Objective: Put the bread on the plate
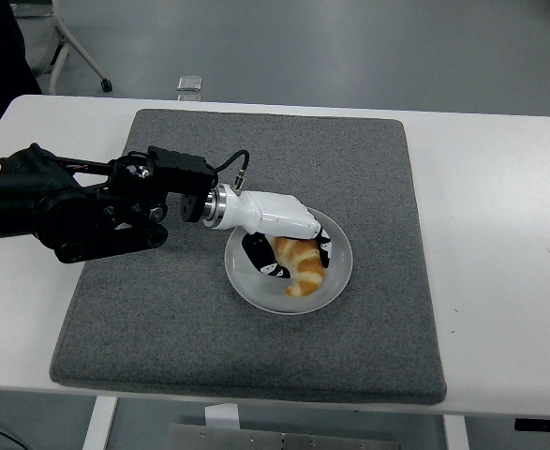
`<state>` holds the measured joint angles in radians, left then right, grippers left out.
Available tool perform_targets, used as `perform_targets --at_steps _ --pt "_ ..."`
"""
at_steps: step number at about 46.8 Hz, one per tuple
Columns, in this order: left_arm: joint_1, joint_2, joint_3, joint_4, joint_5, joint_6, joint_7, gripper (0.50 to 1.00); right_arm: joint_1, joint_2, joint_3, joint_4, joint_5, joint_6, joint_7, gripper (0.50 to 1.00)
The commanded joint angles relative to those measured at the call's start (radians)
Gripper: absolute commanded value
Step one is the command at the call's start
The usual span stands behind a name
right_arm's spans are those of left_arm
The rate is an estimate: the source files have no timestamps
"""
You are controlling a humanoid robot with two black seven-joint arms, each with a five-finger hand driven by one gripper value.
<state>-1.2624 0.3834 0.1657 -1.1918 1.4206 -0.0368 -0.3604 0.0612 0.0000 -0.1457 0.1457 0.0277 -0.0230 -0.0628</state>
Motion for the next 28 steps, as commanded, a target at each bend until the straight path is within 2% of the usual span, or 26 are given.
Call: perform_targets --at_steps 1,2,16,28 --pt "0.0 0.0 -0.002 0.0 -0.002 0.0 0.0 0.904 -0.001 0.0 0.0 0.0 0.0 0.0 0.0 0.93" --pt "0.0 0.0 -0.002 0.0 -0.002 0.0 0.0 0.923 -0.001 0.0 0.0 0.0 0.0 0.0 0.0 0.93" --pt "0.0 0.002 -0.031 0.001 -0.058 0.0 0.0 0.99 0.0 0.0 0.0 0.0 0.0 0.0 0.0 0.93" --pt "-0.003 0.011 -0.07 -0.006 -0.083 -0.003 -0.002 0.992 -0.001 0.0 0.0 -0.002 0.0 0.0 0.0 0.93"
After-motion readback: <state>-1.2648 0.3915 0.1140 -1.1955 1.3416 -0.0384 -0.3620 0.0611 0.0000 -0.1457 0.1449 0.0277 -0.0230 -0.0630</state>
